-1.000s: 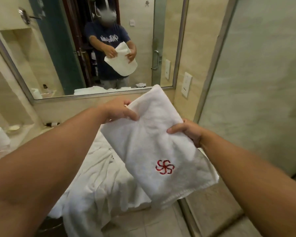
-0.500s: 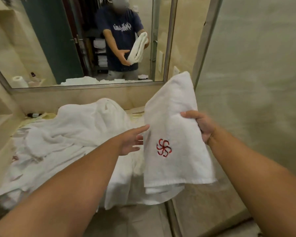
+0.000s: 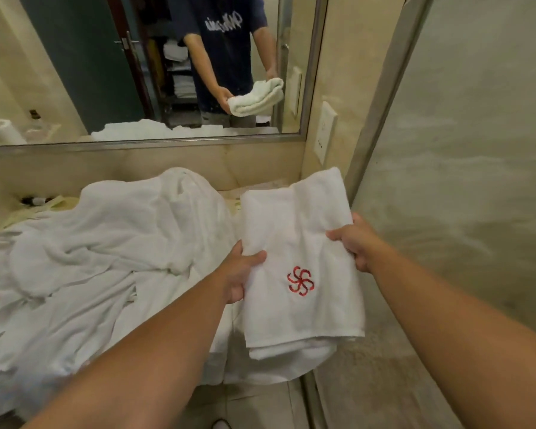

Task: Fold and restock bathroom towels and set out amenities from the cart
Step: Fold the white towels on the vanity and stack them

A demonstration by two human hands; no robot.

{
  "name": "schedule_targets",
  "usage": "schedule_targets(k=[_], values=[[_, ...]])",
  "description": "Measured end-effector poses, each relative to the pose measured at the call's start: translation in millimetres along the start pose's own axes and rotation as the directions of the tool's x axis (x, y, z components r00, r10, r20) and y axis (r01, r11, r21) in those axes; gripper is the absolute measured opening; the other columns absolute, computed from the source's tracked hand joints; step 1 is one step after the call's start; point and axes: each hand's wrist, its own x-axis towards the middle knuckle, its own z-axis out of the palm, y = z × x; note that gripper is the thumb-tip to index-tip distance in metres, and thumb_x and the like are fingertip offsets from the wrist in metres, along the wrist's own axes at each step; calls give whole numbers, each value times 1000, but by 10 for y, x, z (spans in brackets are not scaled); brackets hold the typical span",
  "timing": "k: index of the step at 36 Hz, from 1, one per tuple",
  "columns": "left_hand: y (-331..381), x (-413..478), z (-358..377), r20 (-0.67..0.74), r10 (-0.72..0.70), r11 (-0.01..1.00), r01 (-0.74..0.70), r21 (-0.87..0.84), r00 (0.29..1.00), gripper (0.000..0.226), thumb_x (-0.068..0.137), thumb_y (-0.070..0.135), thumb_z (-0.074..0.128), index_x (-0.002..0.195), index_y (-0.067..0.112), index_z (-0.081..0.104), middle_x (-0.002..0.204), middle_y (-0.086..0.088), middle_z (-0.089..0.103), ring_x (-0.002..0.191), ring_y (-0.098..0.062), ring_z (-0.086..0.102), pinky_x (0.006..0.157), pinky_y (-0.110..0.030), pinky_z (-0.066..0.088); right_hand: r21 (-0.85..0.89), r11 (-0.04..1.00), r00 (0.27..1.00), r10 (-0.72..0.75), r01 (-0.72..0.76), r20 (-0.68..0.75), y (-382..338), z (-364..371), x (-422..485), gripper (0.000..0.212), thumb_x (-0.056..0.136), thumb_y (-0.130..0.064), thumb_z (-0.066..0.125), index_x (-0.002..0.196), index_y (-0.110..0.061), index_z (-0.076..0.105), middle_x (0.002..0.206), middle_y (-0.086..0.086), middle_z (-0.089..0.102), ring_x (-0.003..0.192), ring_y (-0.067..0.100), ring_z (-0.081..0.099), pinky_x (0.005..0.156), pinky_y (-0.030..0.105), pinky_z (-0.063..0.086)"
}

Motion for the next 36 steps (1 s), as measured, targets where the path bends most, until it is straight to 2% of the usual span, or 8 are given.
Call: schedule_targets(k=[7,12,14,17,19,21,30,36], values=[[-250,670,-218,-84,33,981,-16,194,996,69,92,30,73,151,38,38,145,0,55,124,-33,59,106,-59,49,-422,906,964,-124,13,-236,577,342,486,50,92,-8,59,140,-20,50,127,6,60,111,29,58,89,33,46],[-396,930,-406,-148,157,807,-40,590,977,79,92,38,65,159,36,22,159,2,40,137,-29,47,118,-48,39,-837,547,905,-368,26,-213,923,421,691,53,85,-5,56,133,-26,52,129,13,50,122,35,47,99,42,44],[-375,937,-322,-135,322,656,-118,746,937,82,93,30,64,160,35,16,158,-3,36,139,-29,42,116,-44,38,-928,359,908,-414,98,-64,1003,496,676,58,93,-16,54,149,-30,42,148,8,40,136,30,35,113,45,32],[-290,937,-163,58,544,160,-172,972,837,81,96,46,56,160,45,7,167,-6,13,150,-30,22,119,-47,30,-946,257,954,-275,196,123,1224,551,690,62,103,-53,38,160,-43,16,169,6,8,155,28,6,126,49,7],[-324,1032,-154,241,469,-119,-210,970,849,76,100,60,40,161,45,-1,172,-2,-9,158,-29,1,126,-48,13,-950,227,964,-204,215,169,1420,520,731,67,101,-67,26,160,-48,0,171,1,-11,157,25,-10,127,51,-1],[-431,1142,-194,312,344,-260,-229,938,886,71,102,65,23,162,40,-8,170,0,-22,158,-27,-16,126,-50,-1,-949,230,967,-185,216,175,1536,479,781,68,99,-73,20,158,-52,-7,170,-2,-20,156,23,-19,127,53,-4],[-589,1277,-224,196,300,-254,-120,960,934,79,99,72,14,161,34,-19,166,-2,-33,154,-27,-29,127,-53,0,-963,223,984,-129,153,127,1613,433,967,78,88,-86,13,150,-56,-24,166,-8,-31,154,20,-27,125,56,-8],[-535,957,-267,101,185,-180,-68,981,978,85,102,68,23,163,22,-15,170,-3,-23,159,-29,-10,128,-49,10,-986,163,999,17,43,46,1539,487,707,77,97,-76,11,156,-43,-27,167,3,-30,156,31,-21,124,57,-10]])
